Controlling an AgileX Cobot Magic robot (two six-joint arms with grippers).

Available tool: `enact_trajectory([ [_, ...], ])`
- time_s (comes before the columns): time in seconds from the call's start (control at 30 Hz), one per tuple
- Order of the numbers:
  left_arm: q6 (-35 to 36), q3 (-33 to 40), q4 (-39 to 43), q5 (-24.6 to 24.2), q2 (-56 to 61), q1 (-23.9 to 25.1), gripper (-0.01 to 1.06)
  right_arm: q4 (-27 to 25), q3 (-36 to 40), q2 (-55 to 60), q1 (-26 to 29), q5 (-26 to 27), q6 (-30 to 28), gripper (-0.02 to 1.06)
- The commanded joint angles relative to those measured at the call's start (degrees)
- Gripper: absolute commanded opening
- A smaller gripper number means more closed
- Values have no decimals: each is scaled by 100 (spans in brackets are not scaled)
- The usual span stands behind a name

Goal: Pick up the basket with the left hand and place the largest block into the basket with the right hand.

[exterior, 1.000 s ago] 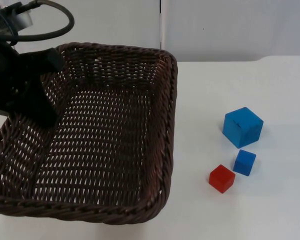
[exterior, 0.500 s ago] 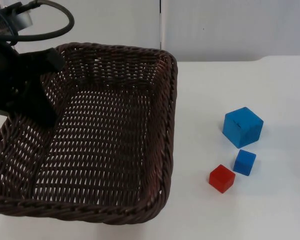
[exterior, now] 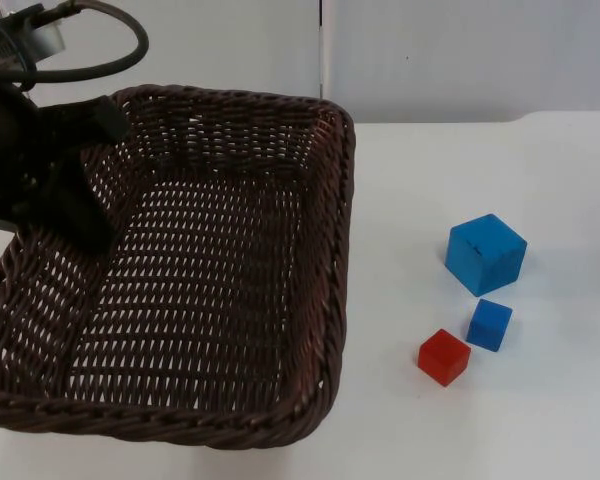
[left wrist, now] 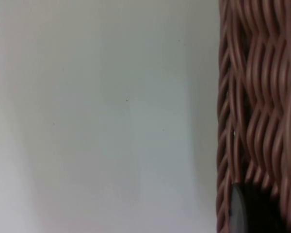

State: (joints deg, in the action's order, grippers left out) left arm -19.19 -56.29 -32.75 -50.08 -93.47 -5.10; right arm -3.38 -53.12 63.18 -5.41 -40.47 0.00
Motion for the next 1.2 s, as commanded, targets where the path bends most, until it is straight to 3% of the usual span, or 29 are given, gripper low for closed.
enact_trajectory([
  [0.0,19,-4,-138,-20,87,-17,0,-19,-121,167,16,90,-36,105],
  [0.4,19,-4,-138,-20,87,-17,0,-342,-983,1391,3,127,-267,105],
  [0.73,19,-4,-138,-20,87,-17,0,-258,-1697,2402,-946,77,-415,105],
  [0.83,19,-4,-138,-20,87,-17,0,64,-1937,2795,-1341,64,-415,105],
  [1.17,19,-4,-127,-15,87,-17,0,185,-2135,3552,-1651,340,-365,105],
])
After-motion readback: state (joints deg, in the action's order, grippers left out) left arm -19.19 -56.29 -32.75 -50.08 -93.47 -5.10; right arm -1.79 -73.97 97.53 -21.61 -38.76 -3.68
